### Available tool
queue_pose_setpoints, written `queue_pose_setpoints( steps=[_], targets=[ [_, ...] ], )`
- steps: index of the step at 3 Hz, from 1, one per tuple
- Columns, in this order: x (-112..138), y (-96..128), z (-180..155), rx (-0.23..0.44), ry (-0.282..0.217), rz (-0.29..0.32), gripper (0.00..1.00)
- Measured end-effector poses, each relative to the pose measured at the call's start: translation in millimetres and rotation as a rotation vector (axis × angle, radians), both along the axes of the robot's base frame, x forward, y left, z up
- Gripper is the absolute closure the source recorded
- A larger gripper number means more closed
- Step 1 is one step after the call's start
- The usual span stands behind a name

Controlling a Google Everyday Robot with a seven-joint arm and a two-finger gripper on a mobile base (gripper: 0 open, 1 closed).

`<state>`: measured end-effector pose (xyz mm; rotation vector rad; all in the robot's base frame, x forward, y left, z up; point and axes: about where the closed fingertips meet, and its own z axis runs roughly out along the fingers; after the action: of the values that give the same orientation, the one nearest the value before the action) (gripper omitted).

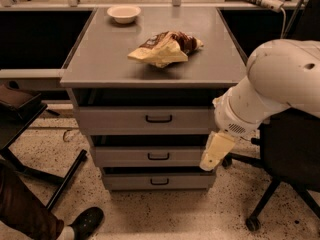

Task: Open top drawer

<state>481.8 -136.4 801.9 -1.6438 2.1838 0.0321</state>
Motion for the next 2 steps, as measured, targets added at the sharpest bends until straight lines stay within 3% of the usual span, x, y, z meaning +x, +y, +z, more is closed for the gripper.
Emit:
queue_pose_setpoints(
  steps=[2],
  targets=[
    [31.0,38.9,-69.2,0.169,0.022,0.056,0.00]
  ],
)
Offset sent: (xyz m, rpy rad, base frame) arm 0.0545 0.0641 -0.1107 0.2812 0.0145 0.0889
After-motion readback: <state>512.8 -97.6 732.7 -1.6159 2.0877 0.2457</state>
